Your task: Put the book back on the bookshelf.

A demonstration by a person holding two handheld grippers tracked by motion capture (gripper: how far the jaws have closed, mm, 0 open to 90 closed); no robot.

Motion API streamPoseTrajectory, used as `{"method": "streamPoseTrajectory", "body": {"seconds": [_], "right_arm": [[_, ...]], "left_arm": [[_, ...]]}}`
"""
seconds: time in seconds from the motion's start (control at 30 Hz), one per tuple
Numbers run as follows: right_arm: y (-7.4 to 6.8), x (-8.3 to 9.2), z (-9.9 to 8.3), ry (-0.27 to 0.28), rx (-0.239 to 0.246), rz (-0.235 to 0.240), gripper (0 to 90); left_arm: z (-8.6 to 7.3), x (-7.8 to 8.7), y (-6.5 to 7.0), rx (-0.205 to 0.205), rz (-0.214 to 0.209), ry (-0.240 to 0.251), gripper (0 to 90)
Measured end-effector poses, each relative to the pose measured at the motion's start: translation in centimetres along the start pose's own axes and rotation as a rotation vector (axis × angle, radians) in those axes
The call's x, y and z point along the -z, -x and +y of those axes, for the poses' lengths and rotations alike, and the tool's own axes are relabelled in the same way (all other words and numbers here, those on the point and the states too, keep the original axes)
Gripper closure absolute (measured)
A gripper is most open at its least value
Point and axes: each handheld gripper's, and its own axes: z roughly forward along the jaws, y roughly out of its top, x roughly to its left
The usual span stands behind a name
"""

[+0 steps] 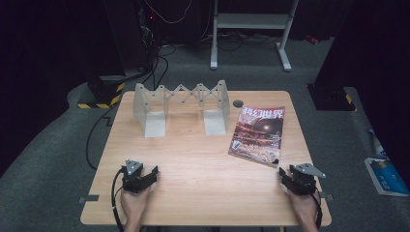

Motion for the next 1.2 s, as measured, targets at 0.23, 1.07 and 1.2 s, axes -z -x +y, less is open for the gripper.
{"method": "streamPoseTrajectory", "body": {"seconds": [0.23, 1.07, 1.2], "right_arm": [[0.0, 0.08, -0.01, -0.003, 0.001, 0.005, 52.5], [0.21, 0.73, 0.28, -0.023, -0.026, 0.037, 57.0], [0.08, 0.77, 0.73, -0.015, -0.039, 0.043, 57.1]], "left_arm": [[0.0, 0.02, -0.04, -0.001, -0.001, 0.0, 34.8], [0.03, 0.04, -0.09, 0.002, -0.01, -0.001, 35.3], [0.03, 0.04, -0.06, 0.002, -0.008, -0.001, 35.3]]}}
